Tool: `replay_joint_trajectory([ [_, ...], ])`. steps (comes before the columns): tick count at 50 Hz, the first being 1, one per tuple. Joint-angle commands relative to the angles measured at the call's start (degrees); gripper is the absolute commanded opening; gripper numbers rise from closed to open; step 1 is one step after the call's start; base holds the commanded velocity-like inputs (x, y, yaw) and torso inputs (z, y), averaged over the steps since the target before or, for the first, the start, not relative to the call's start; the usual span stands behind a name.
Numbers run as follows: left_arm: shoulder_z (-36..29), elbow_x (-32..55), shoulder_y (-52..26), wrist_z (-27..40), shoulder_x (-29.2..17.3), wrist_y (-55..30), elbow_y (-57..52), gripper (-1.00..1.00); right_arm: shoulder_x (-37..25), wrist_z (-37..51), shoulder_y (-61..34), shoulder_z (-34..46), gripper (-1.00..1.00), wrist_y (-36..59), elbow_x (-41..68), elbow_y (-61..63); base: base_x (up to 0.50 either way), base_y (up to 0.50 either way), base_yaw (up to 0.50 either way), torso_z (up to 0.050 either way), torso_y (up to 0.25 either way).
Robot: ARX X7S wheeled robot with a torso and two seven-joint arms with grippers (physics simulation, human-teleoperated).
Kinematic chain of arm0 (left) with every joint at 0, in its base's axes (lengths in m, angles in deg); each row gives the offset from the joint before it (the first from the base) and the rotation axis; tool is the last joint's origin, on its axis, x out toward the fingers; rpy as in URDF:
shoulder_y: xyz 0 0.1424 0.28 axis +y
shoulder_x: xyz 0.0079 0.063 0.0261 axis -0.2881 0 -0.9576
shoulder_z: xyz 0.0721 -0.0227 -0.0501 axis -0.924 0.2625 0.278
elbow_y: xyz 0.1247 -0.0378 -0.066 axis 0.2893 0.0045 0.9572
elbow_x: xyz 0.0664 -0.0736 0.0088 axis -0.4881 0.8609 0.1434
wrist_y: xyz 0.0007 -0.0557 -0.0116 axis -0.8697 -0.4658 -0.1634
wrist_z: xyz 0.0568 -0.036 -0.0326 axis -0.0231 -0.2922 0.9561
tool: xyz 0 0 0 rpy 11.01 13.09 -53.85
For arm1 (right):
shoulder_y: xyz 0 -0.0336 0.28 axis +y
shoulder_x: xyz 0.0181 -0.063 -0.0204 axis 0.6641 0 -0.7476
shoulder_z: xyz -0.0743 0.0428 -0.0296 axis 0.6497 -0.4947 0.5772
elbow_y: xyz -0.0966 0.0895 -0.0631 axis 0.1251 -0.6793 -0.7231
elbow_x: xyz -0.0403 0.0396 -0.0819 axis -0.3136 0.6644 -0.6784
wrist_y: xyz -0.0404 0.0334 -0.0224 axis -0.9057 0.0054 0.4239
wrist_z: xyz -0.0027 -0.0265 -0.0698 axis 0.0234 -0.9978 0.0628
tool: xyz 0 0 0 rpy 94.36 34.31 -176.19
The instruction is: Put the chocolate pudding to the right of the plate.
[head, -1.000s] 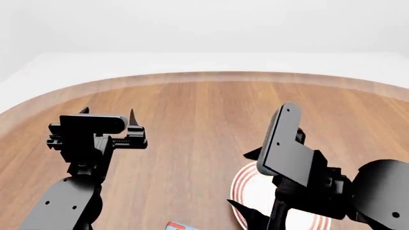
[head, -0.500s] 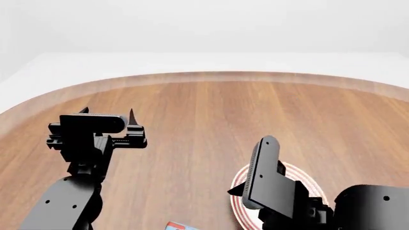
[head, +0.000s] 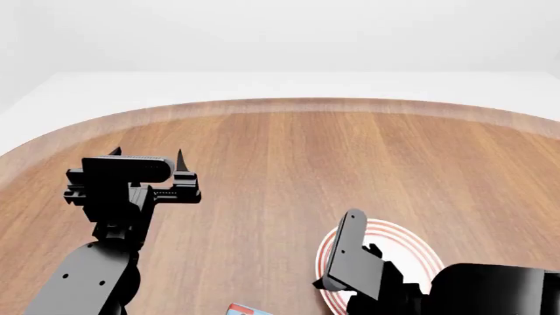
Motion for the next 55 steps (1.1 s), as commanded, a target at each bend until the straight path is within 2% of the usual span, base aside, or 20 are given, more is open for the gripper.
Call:
replay_joint_trajectory([
  [1, -0.1, 0.2, 0.1, 0.1, -0.1, 0.3, 0.2, 1.0, -0.1, -0.6, 0.7, 2.8, 1.0, -1.8, -3.0, -2.4, 0.0, 0.0, 0.0, 0.0, 0.0],
  [8, -0.3, 0.3, 0.1, 0.2, -0.1, 0.5, 0.5, 1.0, 0.3, -1.9, 1.7, 6.6, 1.0, -3.2, -5.8, -4.5, 0.0, 0.0, 0.0, 0.0, 0.0],
  [55, -1.1, 1.1, -0.2, 0.8, -0.5, 1.2, 1.2, 1.0, 3.8, -7.0, 0.9, 17.7, 1.0, -8.4, -13.8, -13.5, 0.0, 0.0, 0.0, 0.0, 0.0],
])
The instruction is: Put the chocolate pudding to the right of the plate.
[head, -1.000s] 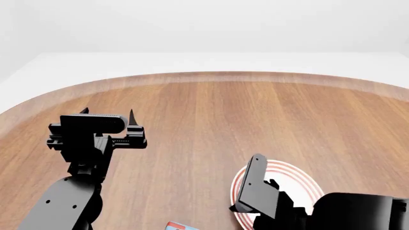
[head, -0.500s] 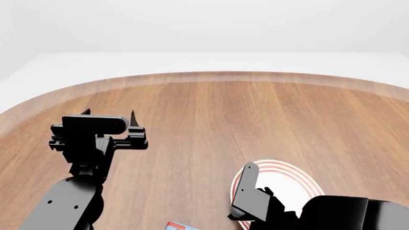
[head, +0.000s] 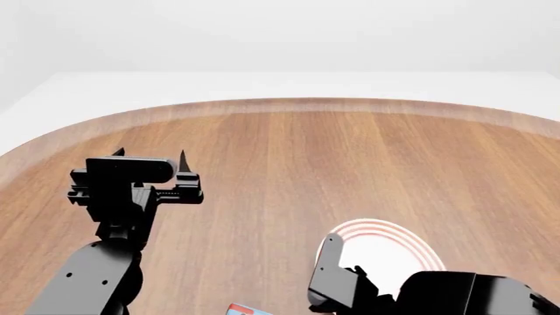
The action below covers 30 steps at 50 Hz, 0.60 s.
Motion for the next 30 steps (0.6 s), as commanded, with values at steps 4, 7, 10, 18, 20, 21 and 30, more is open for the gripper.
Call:
replay_joint_trajectory([
  [4, -0.1, 0.3, 0.2, 0.3, -0.2, 0.1, -0.1, 1.0, 1.0, -1.2, 0.1, 2.9, 1.0, -1.6, -2.0, -2.5, 0.0, 0.0, 0.0, 0.0, 0.0],
  [7, -0.2, 0.4, 0.2, 0.3, -0.2, 0.1, -0.2, 1.0, 1.1, -1.4, 0.2, 3.2, 1.0, -1.7, -2.1, -2.8, 0.0, 0.0, 0.0, 0.0, 0.0],
  [10, -0.2, 0.4, 0.2, 0.3, -0.3, 0.2, -0.2, 1.0, 1.4, -1.7, 0.3, 3.7, 1.0, -2.0, -2.4, -3.7, 0.0, 0.0, 0.0, 0.0, 0.0],
  [18, -0.1, 0.5, 0.4, 0.4, -0.4, 0.5, 0.1, 1.0, 2.0, -2.5, 0.9, 5.6, 1.0, -2.9, -3.5, -5.8, 0.0, 0.0, 0.0, 0.0, 0.0],
  [20, -0.1, 0.6, 0.5, 0.4, -0.4, 0.6, 0.2, 1.0, 2.0, -2.6, 1.2, 5.9, 1.0, -3.3, -3.8, -6.1, 0.0, 0.0, 0.0, 0.0, 0.0],
  [21, -0.1, 0.6, 0.5, 0.5, -0.4, 0.7, 0.2, 1.0, 2.0, -2.6, 1.4, 6.0, 1.0, -3.3, -3.8, -6.4, 0.0, 0.0, 0.0, 0.0, 0.0],
  [30, -0.2, 0.8, 0.6, 0.6, -0.5, 0.8, 0.1, 1.0, 2.1, -3.1, 2.7, 7.6, 1.0, -4.0, -4.6, -8.4, 0.0, 0.0, 0.0, 0.0, 0.0],
])
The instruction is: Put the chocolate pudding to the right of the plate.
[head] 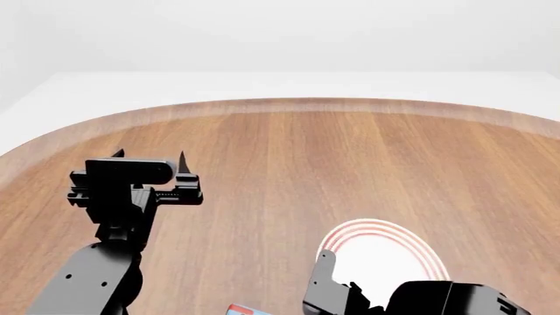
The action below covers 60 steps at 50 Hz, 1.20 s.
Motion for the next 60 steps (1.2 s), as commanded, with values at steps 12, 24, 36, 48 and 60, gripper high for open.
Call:
replay_joint_trajectory([
  [12, -0.2, 0.3, 0.4, 0.2, -0.2, 1.0, 0.6, 1.0, 0.2, -0.8, 1.8, 2.7, 1.0, -1.3, -1.3, -3.5, 0.0, 0.0, 0.0, 0.0, 0.0],
  [24, -0.4, 0.4, 0.5, 0.4, -0.2, 1.2, 0.9, 1.0, -0.4, 0.7, 2.4, 1.8, -1.0, -3.0, -1.7, -2.2, 0.0, 0.0, 0.0, 0.0, 0.0],
  [36, -0.4, 0.7, 0.2, 0.8, -0.6, 0.4, -0.2, 1.0, -3.1, 3.0, -0.7, -5.1, -1.0, -3.7, 2.2, 5.9, 0.0, 0.0, 0.0, 0.0, 0.0],
  [48, -0.2, 1.1, 0.3, 1.2, -0.8, 0.3, -0.8, 1.0, -4.1, 6.9, -7.3, -10.9, -1.0, -1.8, 1.9, 3.0, 0.0, 0.0, 0.0, 0.0, 0.0],
  [60, -0.2, 1.2, 0.2, 1.3, -0.9, 0.8, -0.2, 1.0, -1.7, 18.9, -15.5, -19.0, -1.0, 11.6, 0.0, -12.6, 0.0, 0.0, 0.0, 0.0, 0.0],
])
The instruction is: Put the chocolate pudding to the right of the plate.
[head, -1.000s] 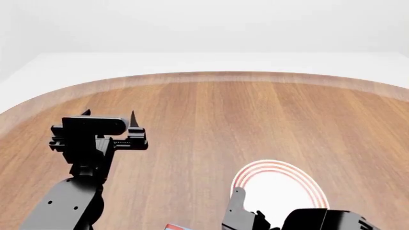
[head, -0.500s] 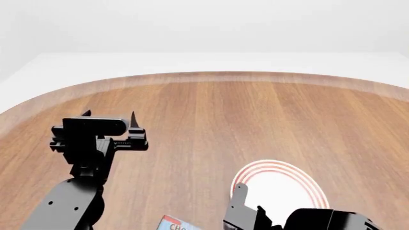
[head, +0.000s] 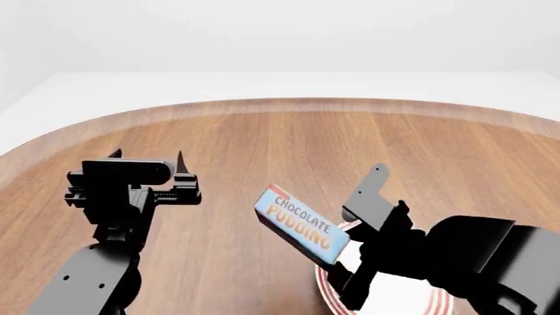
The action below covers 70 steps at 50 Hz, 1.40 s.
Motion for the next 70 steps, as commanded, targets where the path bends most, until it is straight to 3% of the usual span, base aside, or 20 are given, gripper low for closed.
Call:
replay_joint_trajectory([
  [1, 0.0, 0.2, -0.1, 0.1, -0.1, 0.3, 0.3, 1.0, 0.5, 7.8, -6.5, -6.3, -1.0, 7.7, -2.6, -11.4, 0.0, 0.0, 0.0, 0.0, 0.0],
  [12, -0.1, 0.3, 0.1, 0.2, -0.1, 0.9, 0.7, 1.0, -4.0, 8.6, -10.4, -10.1, -1.0, 7.6, -4.6, -18.7, 0.0, 0.0, 0.0, 0.0, 0.0],
  [21, 0.1, 0.4, 0.2, 0.3, -0.3, 1.1, 1.1, 1.0, -6.1, 9.8, -16.1, -12.8, -1.0, 14.6, -5.1, -28.8, 0.0, 0.0, 0.0, 0.0, 0.0],
  [36, -0.6, 0.6, -0.4, 0.3, -0.3, 1.1, 1.3, 1.0, -14.3, 11.7, -4.4, -18.3, -1.0, 16.4, 1.5, -24.1, 0.0, 0.0, 0.0, 0.0, 0.0],
  [47, -0.4, 0.8, 0.1, 0.5, -0.5, 1.6, 1.4, 1.0, -17.9, 11.7, 2.7, -25.2, -1.0, 14.0, 5.3, -31.8, 0.0, 0.0, 0.0, 0.0, 0.0],
  [53, -0.6, 0.9, -0.1, 0.6, -0.5, 1.3, 1.2, 1.0, -17.6, 10.9, 6.5, -25.9, -1.0, 10.4, 5.3, -34.5, 0.0, 0.0, 0.0, 0.0, 0.0],
  [70, -0.7, 1.1, 0.1, 0.9, -0.7, 1.5, 1.1, 1.0, -14.7, 9.6, 5.5, -23.4, -1.0, 3.9, 0.6, -45.0, 0.0, 0.0, 0.0, 0.0, 0.0],
])
